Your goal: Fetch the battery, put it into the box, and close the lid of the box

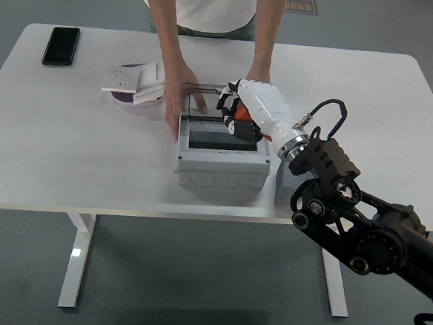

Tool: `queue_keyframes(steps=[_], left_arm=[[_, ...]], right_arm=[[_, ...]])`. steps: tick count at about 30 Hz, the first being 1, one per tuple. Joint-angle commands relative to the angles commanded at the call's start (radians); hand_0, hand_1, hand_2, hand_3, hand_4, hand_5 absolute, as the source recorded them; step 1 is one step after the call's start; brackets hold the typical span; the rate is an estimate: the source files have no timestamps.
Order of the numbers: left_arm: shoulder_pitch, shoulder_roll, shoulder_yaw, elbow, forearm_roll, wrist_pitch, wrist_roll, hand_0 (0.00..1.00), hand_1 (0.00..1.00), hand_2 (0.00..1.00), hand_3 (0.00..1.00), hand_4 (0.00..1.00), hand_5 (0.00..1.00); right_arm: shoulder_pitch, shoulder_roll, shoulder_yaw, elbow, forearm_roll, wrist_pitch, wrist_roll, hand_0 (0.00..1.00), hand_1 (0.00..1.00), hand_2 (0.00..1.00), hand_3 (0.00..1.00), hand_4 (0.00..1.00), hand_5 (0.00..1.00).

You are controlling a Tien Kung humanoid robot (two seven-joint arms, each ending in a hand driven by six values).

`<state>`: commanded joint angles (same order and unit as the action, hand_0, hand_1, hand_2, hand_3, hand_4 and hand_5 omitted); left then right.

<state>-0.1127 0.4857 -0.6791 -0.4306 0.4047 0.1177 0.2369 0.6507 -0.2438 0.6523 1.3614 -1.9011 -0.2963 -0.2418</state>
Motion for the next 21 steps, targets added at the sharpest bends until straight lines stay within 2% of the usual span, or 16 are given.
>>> queue_keyframes(steps=[5,12,21], left_arm=[[-0.002,0.001,-0.003,0.0,0.005,-0.001,0.003,0.641,0.747,0.59,0.507,0.421,0.002],[-0.004,0.001,-0.007,-0.001,0.015,-0.004,0.008,0.641,0.746,0.59,0.507,0.42,0.002],[-0.006,0.003,-0.013,-0.001,0.028,-0.006,0.013,0.641,0.747,0.59,0.507,0.422,0.002]], right_arm=[[0.037,0.013,-0.063,-0.029,0.01,-0.016,0.021,0.209,0.23,0.302,0.319,0.077,0.002],[0.097,0.045,-0.153,-0.138,0.022,-0.083,0.074,0.208,0.231,0.301,0.319,0.077,0.002],[0.149,0.064,-0.238,-0.211,0.043,-0.127,0.12,0.207,0.231,0.301,0.318,0.075,0.002]])
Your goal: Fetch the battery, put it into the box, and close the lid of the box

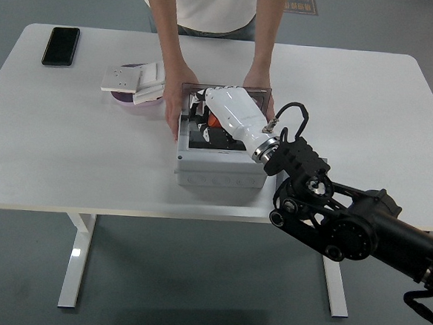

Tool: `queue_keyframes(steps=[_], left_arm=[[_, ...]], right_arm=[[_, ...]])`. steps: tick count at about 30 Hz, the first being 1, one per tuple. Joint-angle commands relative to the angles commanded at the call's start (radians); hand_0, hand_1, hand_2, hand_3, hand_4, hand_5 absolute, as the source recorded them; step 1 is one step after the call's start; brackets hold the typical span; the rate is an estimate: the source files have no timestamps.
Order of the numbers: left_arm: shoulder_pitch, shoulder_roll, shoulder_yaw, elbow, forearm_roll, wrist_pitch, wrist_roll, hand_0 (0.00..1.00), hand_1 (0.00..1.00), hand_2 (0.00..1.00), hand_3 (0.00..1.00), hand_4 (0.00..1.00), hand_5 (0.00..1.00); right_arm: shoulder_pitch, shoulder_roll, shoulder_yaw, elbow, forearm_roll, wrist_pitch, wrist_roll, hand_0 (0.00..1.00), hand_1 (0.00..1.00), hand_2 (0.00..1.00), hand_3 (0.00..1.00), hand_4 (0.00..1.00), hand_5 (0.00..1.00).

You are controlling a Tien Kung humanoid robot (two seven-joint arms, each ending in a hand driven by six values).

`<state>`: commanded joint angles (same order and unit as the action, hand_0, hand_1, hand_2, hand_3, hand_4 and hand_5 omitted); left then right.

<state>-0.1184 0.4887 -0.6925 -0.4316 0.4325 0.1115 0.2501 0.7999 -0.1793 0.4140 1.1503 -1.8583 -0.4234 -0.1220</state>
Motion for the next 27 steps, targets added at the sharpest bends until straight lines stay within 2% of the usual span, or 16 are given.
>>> queue_keyframes(steps=[5,11,17,27], left_arm=[[-0.004,0.001,-0.004,0.0,0.008,-0.002,0.003,0.641,0.747,0.59,0.507,0.422,0.002],[-0.006,0.003,-0.008,0.0,0.017,-0.004,0.006,0.64,0.746,0.59,0.508,0.422,0.002],[-0.01,0.003,-0.013,-0.001,0.028,-0.006,0.01,0.641,0.746,0.59,0.508,0.422,0.002],[-0.013,0.003,-0.015,-0.001,0.034,-0.008,0.013,0.641,0.746,0.59,0.508,0.423,0.002]], right_arm=[[0.017,0.006,-0.045,-0.026,0.016,-0.01,0.018,0.207,0.231,0.301,0.318,0.075,0.002],[0.036,0.015,-0.077,-0.057,0.038,0.005,0.021,0.212,0.234,0.301,0.318,0.076,0.002],[0.052,0.029,-0.084,-0.101,0.068,0.025,0.014,0.212,0.234,0.301,0.318,0.075,0.002],[0.06,0.04,-0.082,-0.15,0.099,0.016,0.026,0.215,0.236,0.303,0.319,0.079,0.002]])
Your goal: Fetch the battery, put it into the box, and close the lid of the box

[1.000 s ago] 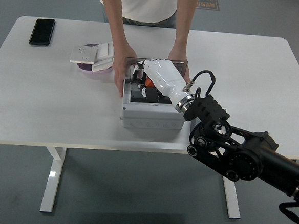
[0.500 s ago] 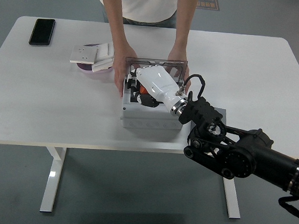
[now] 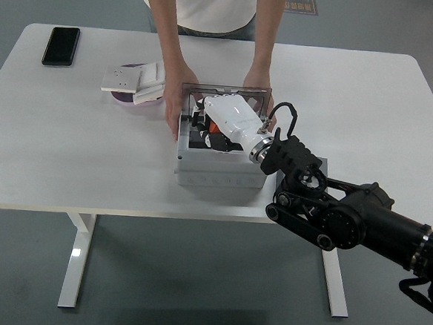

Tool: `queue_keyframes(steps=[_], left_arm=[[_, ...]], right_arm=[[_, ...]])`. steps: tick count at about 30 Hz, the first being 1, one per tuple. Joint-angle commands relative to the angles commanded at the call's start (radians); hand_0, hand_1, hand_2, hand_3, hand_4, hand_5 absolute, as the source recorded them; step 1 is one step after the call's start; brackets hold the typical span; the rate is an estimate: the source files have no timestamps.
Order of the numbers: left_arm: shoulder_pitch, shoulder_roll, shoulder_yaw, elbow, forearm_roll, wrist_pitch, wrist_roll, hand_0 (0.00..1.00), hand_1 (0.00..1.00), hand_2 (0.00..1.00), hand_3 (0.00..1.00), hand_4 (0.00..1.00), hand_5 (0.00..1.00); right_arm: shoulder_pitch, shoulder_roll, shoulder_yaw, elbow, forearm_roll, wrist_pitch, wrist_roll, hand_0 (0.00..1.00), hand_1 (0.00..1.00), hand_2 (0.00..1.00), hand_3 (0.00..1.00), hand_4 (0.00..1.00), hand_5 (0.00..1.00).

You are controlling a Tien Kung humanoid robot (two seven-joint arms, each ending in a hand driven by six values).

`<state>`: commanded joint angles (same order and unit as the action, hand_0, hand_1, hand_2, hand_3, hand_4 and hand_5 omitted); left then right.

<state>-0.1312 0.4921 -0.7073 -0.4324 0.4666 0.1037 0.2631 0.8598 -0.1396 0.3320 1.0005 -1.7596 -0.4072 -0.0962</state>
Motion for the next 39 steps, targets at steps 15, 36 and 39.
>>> queue_keyframes(steps=[15,36,39], left_arm=[[-0.003,0.0,-0.003,0.0,0.006,-0.002,0.002,0.641,0.745,0.59,0.507,0.425,0.002],[-0.007,0.0,-0.006,0.0,0.014,-0.004,0.006,0.642,0.745,0.589,0.506,0.426,0.002],[-0.007,0.0,-0.007,0.0,0.015,-0.004,0.006,0.642,0.745,0.59,0.507,0.427,0.002]], right_arm=[[0.001,0.016,0.02,-0.029,0.044,-0.009,0.002,0.213,0.239,0.304,0.32,0.076,0.002],[-0.008,0.037,0.034,-0.086,0.079,-0.038,0.013,0.213,0.24,0.307,0.323,0.086,0.002],[-0.01,0.04,0.034,-0.088,0.079,-0.044,0.014,0.214,0.24,0.307,0.324,0.089,0.002]])
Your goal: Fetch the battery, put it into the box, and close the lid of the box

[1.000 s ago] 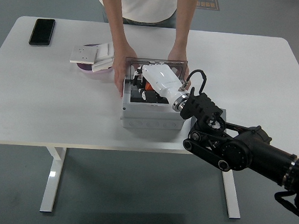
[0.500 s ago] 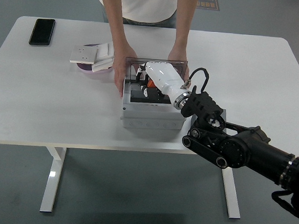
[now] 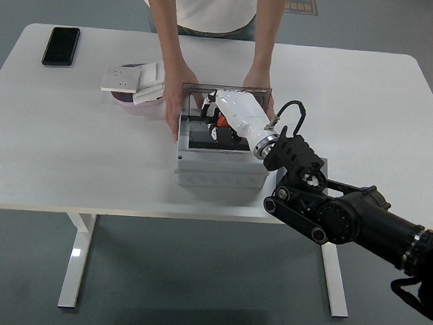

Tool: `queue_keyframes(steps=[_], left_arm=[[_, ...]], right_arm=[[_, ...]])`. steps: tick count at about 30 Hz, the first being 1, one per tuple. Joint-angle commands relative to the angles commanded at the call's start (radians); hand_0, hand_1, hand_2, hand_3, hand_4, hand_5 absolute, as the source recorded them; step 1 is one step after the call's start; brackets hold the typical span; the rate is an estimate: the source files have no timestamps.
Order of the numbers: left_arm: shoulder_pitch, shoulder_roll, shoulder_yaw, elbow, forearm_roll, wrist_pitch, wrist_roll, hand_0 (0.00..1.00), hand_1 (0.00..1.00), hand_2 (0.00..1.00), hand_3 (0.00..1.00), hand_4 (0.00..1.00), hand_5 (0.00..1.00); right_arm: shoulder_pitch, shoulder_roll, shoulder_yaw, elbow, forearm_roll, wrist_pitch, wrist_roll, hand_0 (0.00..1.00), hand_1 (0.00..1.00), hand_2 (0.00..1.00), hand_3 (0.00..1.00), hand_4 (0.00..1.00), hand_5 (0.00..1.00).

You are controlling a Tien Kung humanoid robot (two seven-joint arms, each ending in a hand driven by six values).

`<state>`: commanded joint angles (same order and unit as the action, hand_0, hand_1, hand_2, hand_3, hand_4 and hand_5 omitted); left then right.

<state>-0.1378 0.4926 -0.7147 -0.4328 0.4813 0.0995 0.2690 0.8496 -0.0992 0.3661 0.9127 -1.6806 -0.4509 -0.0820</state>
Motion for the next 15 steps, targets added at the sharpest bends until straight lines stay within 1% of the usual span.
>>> queue_keyframes(steps=[15], left_arm=[[-0.001,-0.001,-0.005,0.0,0.007,0.0,0.004,0.642,0.745,0.59,0.506,0.428,0.002]], right_arm=[[0.003,0.017,0.003,0.002,0.004,-0.012,0.002,0.214,0.24,0.307,0.324,0.093,0.002]])
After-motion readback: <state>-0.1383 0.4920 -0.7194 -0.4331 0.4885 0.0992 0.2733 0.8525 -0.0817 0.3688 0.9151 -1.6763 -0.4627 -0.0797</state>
